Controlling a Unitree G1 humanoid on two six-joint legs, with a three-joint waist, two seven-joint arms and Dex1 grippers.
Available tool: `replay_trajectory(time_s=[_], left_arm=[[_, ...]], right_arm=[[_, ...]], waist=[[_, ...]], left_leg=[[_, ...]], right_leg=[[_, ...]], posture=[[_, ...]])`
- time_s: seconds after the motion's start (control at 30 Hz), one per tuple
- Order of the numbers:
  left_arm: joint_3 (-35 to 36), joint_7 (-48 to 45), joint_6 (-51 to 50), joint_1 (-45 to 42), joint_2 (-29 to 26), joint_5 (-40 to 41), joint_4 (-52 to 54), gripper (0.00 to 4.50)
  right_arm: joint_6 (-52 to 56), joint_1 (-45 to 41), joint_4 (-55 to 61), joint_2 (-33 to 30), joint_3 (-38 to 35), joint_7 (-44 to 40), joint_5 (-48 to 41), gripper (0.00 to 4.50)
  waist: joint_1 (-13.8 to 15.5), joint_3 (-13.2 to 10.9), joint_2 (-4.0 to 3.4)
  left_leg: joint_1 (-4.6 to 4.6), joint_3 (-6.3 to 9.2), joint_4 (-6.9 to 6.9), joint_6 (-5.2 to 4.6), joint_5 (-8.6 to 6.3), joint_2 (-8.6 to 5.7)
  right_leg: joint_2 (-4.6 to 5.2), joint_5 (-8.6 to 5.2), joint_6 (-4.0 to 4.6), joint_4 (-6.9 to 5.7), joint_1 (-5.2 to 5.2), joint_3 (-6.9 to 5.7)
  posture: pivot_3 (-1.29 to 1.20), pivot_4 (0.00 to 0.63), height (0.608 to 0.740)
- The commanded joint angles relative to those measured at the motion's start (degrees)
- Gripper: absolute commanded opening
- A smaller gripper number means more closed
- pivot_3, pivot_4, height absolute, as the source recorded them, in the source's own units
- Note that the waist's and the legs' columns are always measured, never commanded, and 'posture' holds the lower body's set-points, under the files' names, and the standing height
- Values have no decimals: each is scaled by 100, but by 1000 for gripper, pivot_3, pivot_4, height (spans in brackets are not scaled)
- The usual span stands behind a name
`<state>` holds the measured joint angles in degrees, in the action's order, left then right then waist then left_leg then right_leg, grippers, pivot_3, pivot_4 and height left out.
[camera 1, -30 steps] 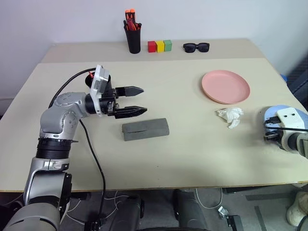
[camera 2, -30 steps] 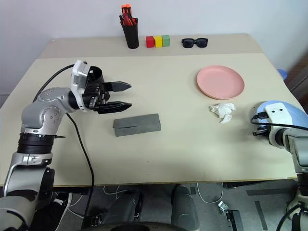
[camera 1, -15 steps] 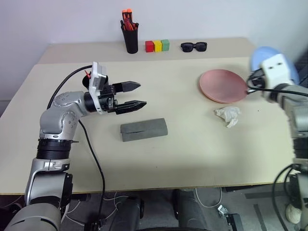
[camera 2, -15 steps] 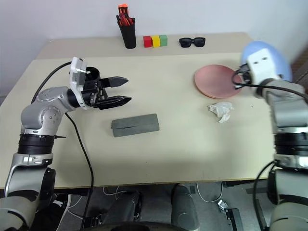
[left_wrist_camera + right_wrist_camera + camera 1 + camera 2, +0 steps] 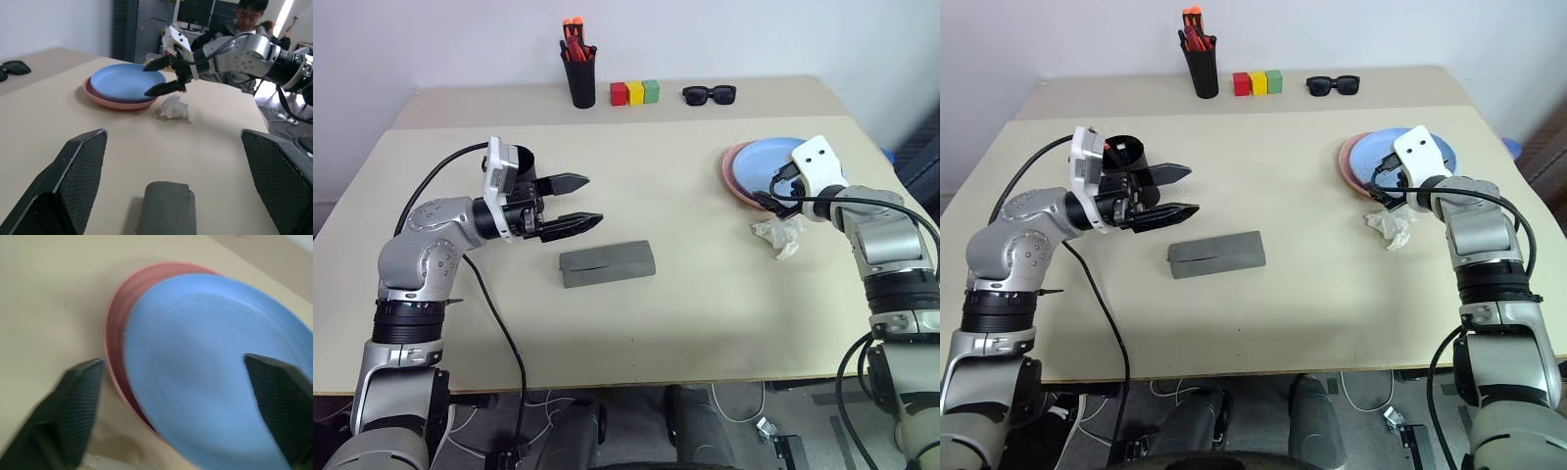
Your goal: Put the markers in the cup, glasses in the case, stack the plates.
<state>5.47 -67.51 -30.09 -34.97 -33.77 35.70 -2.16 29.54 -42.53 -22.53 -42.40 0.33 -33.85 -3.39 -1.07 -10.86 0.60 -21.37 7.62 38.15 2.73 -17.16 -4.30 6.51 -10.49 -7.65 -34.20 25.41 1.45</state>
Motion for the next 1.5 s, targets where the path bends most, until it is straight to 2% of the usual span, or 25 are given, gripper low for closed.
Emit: replay_trajectory(time_s=[0.03,0.27,0.5,0.6,0.63,0.8,0.83,0.87,1.0,1.07,1.23,1.33,1.37,1.4,1.5], left_arm=[[90,-61,-75,-69,-39,180,140,4500],[2,-112,-234,-281,-4,204,27,4500],[-25,-150,-218,-343,15,177,-12,4500],[-2,-132,-194,-328,-8,164,-4,4500],[-1,-127,-193,-323,-11,163,2,4500],[44,-67,-187,-254,-38,169,68,4500],[53,-58,-184,-236,-44,169,79,4500],[57,-54,-181,-226,-48,170,84,4500],[79,-44,-150,-192,-64,171,77,4500],[94,-32,-137,-207,-46,182,51,4500],[117,36,-61,-234,7,152,8,4500],[133,88,-70,-165,-2,167,85,4500],[142,113,-79,-122,-7,177,139,4500],[167,136,-101,-78,-25,197,188,4500],[277,170,-157,23,-123,257,256,4500]], right_arm=[[776,86,595,-139,-573,-143,-448,4458],[2470,929,1748,-333,-913,-380,-1029,4458],[2462,1164,1737,-309,-736,-211,-880,4458],[2274,1052,1479,-174,-797,-77,-863,3665],[2222,1031,1425,-161,-790,-45,-847,3268],[2011,989,1253,-240,-655,-137,-792,705],[2034,984,1278,-288,-661,-190,-820,258],[2053,977,1297,-317,-672,-227,-844,17],[2449,760,1903,-499,-903,-905,-1505,17],[2449,487,1961,-439,-1049,-970,-1733,17],[1221,-113,985,-142,-1012,-91,-1106,17],[907,-385,302,25,-1019,81,-1014,17],[778,-446,95,65,-984,101,-961,698],[673,-489,-65,110,-931,97,-908,989],[401,-605,-375,144,-846,171,-761,2509]], waist=[[4,0,0],[29,0,0],[5,1,-1],[13,1,-1],[12,1,-1],[14,1,-1],[19,1,-1],[20,1,-1],[17,0,-3],[-10,0,-3],[2,1,-1],[42,1,0],[37,1,0],[26,1,-1],[6,0,-2]], left_leg=[[0,0,0,0,0,0],[0,2,3,-27,-15,-1],[2,0,2,-27,-15,0],[2,0,2,-27,-15,0],[2,0,2,-27,-15,0],[2,0,2,-26,-15,0],[2,0,3,-26,-15,0],[2,0,3,-27,-15,0],[1,0,3,-27,-15,0],[1,0,2,-27,-15,1],[5,0,2,-27,-15,3],[1,0,3,-25,-14,1],[0,-1,3,-24,-13,0],[0,-1,2,-24,-13,0],[-1,-2,0,-21,-12,0]], right_leg=[[0,0,0,0,0,0],[0,0,0,-1,-3,0],[0,0,0,-3,-2,0],[0,0,0,-2,-2,0],[0,0,0,-3,-2,0],[0,0,0,-2,-2,0],[0,0,0,-2,-2,0],[0,0,0,-2,-2,0],[0,0,0,-2,-2,0],[0,0,0,-2,-2,0],[-2,0,0,-3,-3,0],[-1,1,0,0,-3,0],[0,1,0,1,-3,0],[1,1,0,1,-2,1],[1,1,0,1,2,1]], posture=[[0,150,740],[0,150,740],[0,150,740],[0,150,740],[0,150,740],[0,150,740],[0,150,740],[0,150,740],[0,150,740],[0,150,740],[0,150,740],[0,150,740],[0,150,740],[0,150,740],[0,150,740]])
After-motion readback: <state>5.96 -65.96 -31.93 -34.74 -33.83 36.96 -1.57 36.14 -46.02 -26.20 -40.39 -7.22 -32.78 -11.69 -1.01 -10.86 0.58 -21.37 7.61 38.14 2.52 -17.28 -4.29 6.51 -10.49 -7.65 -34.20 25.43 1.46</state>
